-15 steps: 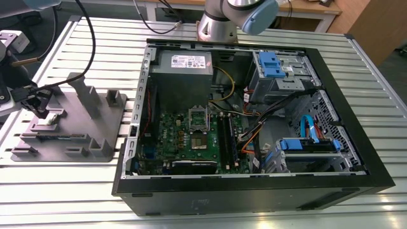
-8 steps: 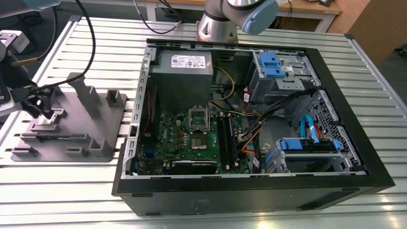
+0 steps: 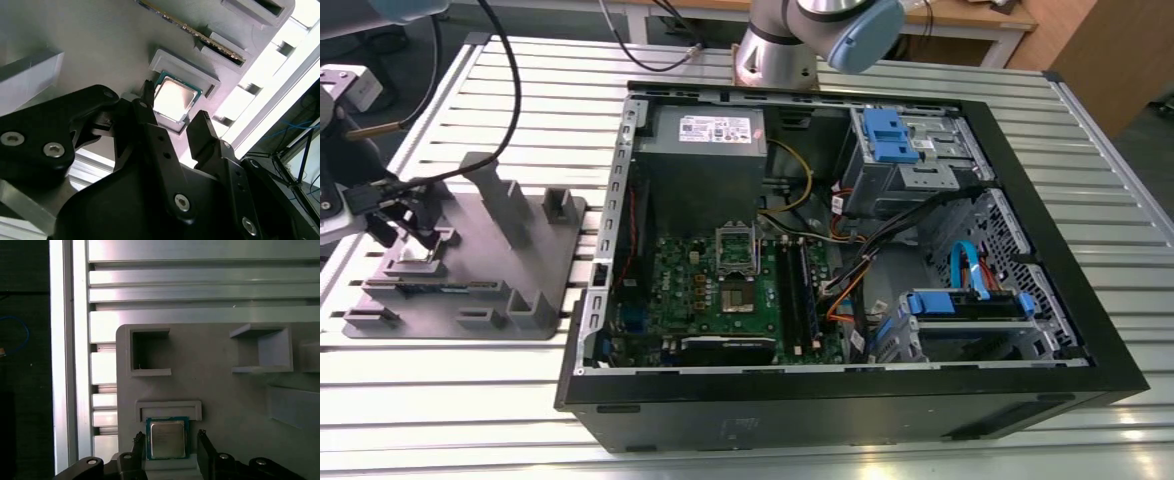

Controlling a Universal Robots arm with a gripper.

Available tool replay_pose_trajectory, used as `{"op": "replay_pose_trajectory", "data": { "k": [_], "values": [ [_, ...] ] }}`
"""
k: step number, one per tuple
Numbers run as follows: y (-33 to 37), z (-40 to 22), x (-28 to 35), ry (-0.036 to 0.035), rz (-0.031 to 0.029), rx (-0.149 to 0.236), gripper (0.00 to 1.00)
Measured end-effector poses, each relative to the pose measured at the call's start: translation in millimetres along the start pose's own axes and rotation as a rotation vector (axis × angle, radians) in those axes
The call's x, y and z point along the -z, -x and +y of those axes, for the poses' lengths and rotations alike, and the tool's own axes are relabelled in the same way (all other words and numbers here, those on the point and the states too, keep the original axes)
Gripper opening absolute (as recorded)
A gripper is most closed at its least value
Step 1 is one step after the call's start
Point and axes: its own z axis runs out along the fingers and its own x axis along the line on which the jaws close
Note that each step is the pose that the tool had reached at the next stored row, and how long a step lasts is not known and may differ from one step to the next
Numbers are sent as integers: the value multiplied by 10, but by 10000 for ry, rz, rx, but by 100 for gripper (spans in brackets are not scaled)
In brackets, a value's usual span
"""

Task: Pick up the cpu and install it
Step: 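Pick up the cpu and move it towards the insertion slot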

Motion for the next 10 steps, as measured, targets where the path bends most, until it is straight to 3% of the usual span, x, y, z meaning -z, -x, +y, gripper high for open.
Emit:
{"op": "replay_pose_trajectory", "data": {
  "k": [10],
  "values": [
    [3, 0, -84, 10, 14, 308, 53]
  ]
}}
